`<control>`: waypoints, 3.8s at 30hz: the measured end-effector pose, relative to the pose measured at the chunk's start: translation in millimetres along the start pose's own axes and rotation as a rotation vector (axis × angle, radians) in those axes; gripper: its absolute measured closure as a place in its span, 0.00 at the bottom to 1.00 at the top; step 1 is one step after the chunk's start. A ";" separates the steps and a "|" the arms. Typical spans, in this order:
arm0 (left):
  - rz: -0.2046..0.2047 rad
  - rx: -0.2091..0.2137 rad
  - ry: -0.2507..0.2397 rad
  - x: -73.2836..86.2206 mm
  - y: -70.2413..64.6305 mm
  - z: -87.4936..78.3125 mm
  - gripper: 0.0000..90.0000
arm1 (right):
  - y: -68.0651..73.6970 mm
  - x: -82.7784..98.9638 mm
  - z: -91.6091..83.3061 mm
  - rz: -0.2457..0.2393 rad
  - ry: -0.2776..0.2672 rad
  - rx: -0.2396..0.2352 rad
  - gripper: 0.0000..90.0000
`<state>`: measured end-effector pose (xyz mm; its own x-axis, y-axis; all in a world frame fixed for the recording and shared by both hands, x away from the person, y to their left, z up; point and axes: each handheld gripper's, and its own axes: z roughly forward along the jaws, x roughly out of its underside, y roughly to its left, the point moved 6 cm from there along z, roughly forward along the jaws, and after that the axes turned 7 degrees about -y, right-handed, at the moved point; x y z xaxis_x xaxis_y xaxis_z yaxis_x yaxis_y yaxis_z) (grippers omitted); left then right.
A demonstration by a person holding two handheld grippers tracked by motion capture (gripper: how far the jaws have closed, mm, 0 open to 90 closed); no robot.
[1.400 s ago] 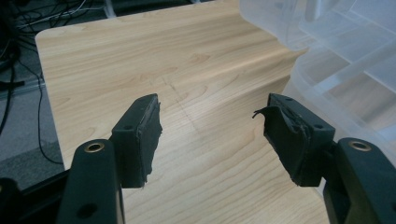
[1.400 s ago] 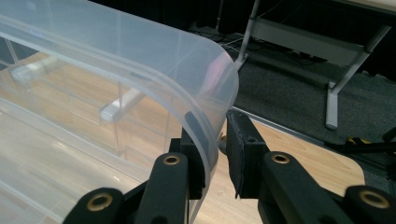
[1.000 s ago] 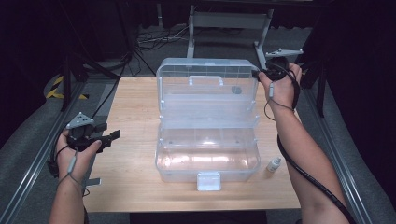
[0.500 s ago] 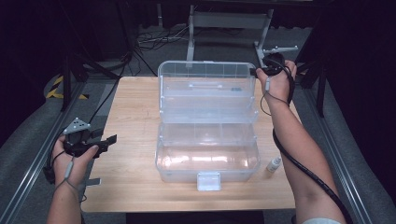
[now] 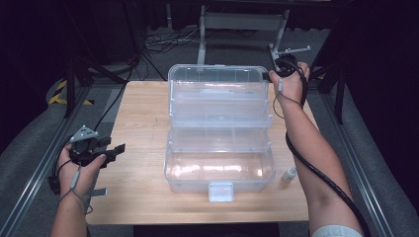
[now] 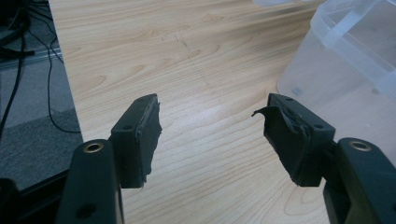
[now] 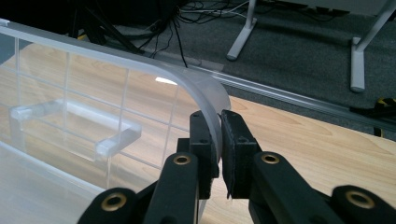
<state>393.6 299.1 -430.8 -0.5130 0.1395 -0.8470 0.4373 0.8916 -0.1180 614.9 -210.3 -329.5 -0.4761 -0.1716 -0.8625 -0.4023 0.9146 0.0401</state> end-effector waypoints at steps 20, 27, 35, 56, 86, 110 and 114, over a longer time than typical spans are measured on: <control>-0.008 0.015 0.025 5.6 2.7 9.5 0.40 | -14.9 13.5 35.6 0.096 0.071 -0.047 0.95; -0.003 0.023 0.027 4.0 2.7 14.3 0.40 | -16.1 15.3 40.7 0.109 0.091 -0.050 0.95; 0.007 0.033 0.041 4.3 -0.8 19.6 0.40 | -19.3 18.8 46.0 0.126 0.101 -0.068 0.95; -0.010 0.038 0.055 8.8 1.8 22.7 0.40 | -25.1 34.8 67.0 0.166 0.136 -0.084 0.94; -0.007 0.049 0.068 9.6 0.0 29.0 0.39 | -28.3 44.9 78.0 0.200 0.152 -0.090 0.93; 0.012 0.068 0.052 -1.2 -7.5 33.8 0.38 | -35.9 30.7 46.6 0.176 0.074 -0.065 0.70; 0.010 0.078 0.053 -3.4 -9.9 36.4 0.38 | -36.4 26.9 35.8 0.164 0.064 -0.059 0.69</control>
<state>417.9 274.2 -445.7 -0.5454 0.1729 -0.8201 0.4979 0.8540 -0.1511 644.7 -235.1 -372.2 -0.5875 -0.0467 -0.8079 -0.3597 0.9094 0.2089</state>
